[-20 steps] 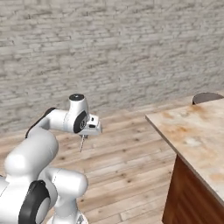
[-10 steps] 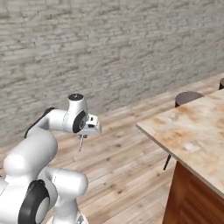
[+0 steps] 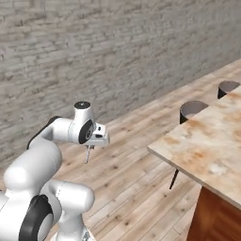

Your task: Take the fork and place it on the left side of the plate. Then take the spoon and place it on the right side of the plate. Make sure they're directly next to the plate.

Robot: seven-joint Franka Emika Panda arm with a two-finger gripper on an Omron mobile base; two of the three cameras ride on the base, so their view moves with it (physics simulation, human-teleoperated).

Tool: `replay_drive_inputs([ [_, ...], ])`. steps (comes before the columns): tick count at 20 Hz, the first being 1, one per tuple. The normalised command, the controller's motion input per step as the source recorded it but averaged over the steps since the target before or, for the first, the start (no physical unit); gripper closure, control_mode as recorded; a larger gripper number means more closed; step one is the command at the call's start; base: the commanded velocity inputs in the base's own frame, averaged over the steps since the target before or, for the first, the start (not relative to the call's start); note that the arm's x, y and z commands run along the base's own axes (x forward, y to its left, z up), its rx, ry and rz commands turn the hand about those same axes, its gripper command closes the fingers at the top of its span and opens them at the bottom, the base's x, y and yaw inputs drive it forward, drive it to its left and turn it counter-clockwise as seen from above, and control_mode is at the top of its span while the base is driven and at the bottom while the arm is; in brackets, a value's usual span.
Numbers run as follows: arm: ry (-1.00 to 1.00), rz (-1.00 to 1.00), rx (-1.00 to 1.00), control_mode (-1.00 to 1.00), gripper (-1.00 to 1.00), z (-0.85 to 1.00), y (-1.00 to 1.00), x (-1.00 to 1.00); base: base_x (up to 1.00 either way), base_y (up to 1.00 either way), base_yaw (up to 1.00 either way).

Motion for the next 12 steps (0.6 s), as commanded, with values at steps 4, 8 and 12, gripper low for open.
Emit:
replay_drive_inputs([
  [4,0.0,0.0,0.0,1.0,1.0,0.0,0.0,0.0,0.76,0.37,-0.37],
  [8,0.0,0.0,0.0,1.0,1.0,0.0,0.0,0.0,0.76,0.37,-0.37],
  [12,0.0,0.0,0.0,1.0,1.0,0.0,0.0,0.0,0.77,0.36,-0.35],
])
